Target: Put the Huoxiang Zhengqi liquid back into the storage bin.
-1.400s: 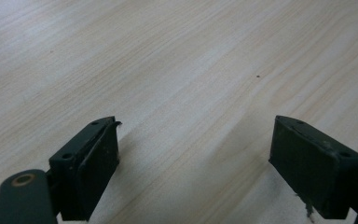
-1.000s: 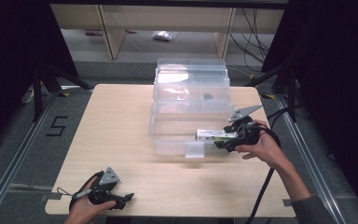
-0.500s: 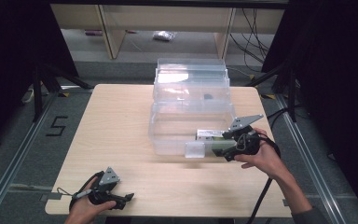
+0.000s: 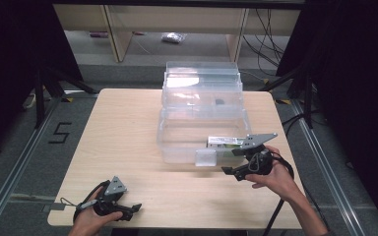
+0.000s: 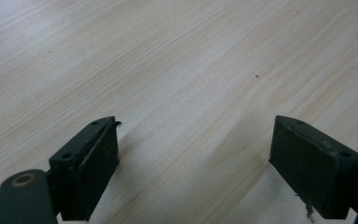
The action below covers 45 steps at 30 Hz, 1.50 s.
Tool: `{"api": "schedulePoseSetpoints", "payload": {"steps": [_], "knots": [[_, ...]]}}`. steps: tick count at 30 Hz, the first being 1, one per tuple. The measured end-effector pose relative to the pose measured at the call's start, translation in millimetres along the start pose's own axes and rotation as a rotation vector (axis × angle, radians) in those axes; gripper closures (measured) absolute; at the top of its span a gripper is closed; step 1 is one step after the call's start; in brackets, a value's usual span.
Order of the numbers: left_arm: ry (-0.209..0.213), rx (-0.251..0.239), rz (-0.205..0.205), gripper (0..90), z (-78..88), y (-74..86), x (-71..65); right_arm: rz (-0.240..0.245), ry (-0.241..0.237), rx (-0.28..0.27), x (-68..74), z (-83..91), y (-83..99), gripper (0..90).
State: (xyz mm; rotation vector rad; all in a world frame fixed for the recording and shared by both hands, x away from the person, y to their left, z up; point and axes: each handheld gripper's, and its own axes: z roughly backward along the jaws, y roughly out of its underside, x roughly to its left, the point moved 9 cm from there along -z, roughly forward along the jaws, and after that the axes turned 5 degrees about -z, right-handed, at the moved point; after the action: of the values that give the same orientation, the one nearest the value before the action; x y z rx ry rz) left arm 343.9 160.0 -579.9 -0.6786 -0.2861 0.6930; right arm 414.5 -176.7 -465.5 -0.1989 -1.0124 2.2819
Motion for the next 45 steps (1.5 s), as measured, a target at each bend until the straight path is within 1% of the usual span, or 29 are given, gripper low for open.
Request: {"api": "schedulePoseSetpoints", "payload": {"steps": [1, 5, 6, 12, 13, 14, 15, 16, 17, 18, 20, 22, 25, 26, 28, 29, 30, 31, 32, 33, 34, 36, 37, 38, 40, 41, 42, 44, 45], "knots": [[0.0, 0.0, 0.0, 15.0, 0.0, 0.0, 0.0, 0.011, -0.009, 0.001, 0.5, -0.4, 1.1, 24.9], [0.001, 0.0, -0.001, 15.0, 0.2, 0.0, 0.1, -0.017, -0.006, -0.02, 3.1, -1.6, 6.6, 25.0], [0.001, 0.0, -0.001, 15.0, 0.1, 0.0, 0.1, -0.006, -0.007, -0.027, 2.1, -1.7, 7.7, 25.0], [0.001, 0.001, -0.001, 15.0, 0.2, 0.0, 0.2, -0.051, -0.015, -0.042, 4.3, -2.6, 19.5, 24.5], [0.002, 0.001, 0.0, 15.0, 0.2, 0.1, 0.1, -0.034, -0.01, -0.047, 2.0, -2.7, 21.1, 24.5], [0.001, 0.0, 0.0, 15.0, 0.0, 0.0, 0.0, -0.062, -0.018, -0.047, 4.4, -2.6, 23.6, 24.5], [0.001, 0.0, 0.001, 15.0, -0.1, 0.0, -0.1, -0.047, -0.01, -0.049, 2.2, -2.4, 25.6, 24.6], [0.001, 0.0, 0.0, 15.0, 0.0, -0.1, -0.1, -0.079, -0.018, -0.049, 4.8, -2.5, 28.2, 24.6], [0.001, 0.0, 0.0, 15.0, 0.1, -0.1, -0.1, -0.061, -0.009, -0.058, 2.6, -3.2, 29.9, 24.6], [0.002, 0.001, 0.0, 15.0, 0.3, -0.1, 0.0, -0.086, -0.022, -0.059, 5.2, -3.9, 32.5, 24.6], [0.001, 0.001, 0.0, 15.0, 0.2, 0.0, 0.2, -0.08, -0.022, -0.063, 3.9, -6.4, 37.5, 24.2], [0.001, 0.001, 0.0, 15.0, 0.3, -0.1, 0.1, -0.111, -0.022, -0.059, 5.2, -7.0, 41.7, 24.2], [0.001, 0.001, 0.001, 15.0, 0.2, 0.0, 0.1, -0.104, -0.025, -0.062, 3.5, -9.3, 46.9, 24.2], [0.0, 0.001, 0.0, 15.0, 0.2, 0.1, 0.2, -0.125, -0.029, -0.06, 4.9, -9.6, 48.5, 24.1], [0.001, 0.001, 0.0, 15.0, 0.3, 0.0, 0.2, -0.112, -0.021, -0.065, 2.9, -10.1, 49.7, 23.9], [0.0, 0.0, 0.0, 15.0, 0.3, -0.1, 0.2, -0.137, -0.017, -0.064, 4.2, -10.2, 51.4, 23.9], [0.0, 0.0, -0.001, 15.0, 0.3, -0.1, 0.1, -0.119, -0.02, -0.068, 2.7, -12.0, 54.3, 23.6], [0.0, -0.001, 0.0, 15.0, 0.2, -0.2, 0.1, -0.153, -0.023, -0.061, 5.5, -11.6, 55.9, 23.3], [0.0, -0.001, 0.0, 15.0, 0.2, -0.2, 0.0, -0.127, -0.017, -0.063, 3.2, -12.3, 56.9, 23.2], [0.0, -0.001, 0.0, 15.0, 0.3, -0.1, 0.0, -0.15, -0.02, -0.059, 5.3, -13.2, 58.7, 23.2], [0.002, -0.006, 0.005, 15.0, 0.2, -0.6, -0.6, -0.135, -0.024, -0.055, 4.6, -13.8, 60.0, 23.1], [0.006, -0.004, 0.002, 15.0, 0.4, -0.5, -0.9, -0.134, -0.022, -0.055, 5.1, -14.1, 61.9, 22.9], [0.001, -0.006, 0.004, 15.0, 0.1, -0.6, -0.6, -0.155, -0.021, -0.053, 6.9, -14.1, 63.4, 22.9], [0.008, 0.002, -0.006, 15.0, 1.0, 0.0, -0.7, -0.141, -0.02, -0.058, 6.0, -14.2, 64.0, 22.9], [0.007, -0.003, 0.0, 15.0, 0.6, -0.4, -0.8, -0.15, -0.024, -0.054, 7.6, -14.1, 65.6, 22.8], [0.0, -0.004, 0.003, 15.0, 0.0, -0.4, -0.3, -0.131, -0.003, -0.053, 5.8, -13.9, 68.7, 22.5], [0.001, -0.005, 0.004, 15.0, 0.0, -0.6, -0.7, -0.149, -0.015, -0.05, 8.3, -14.4, 70.0, 22.4], [0.008, -0.004, 0.0, 15.0, 0.4, -0.5, -1.4, -0.154, -0.015, -0.044, 8.7, -14.4, 71.9, 22.4], [-0.003, -0.004, -0.002, 15.0, -0.1, -0.5, 0.0, -0.155, -0.014, -0.044, 8.7, -14.6, 73.1, 22.2]]}}
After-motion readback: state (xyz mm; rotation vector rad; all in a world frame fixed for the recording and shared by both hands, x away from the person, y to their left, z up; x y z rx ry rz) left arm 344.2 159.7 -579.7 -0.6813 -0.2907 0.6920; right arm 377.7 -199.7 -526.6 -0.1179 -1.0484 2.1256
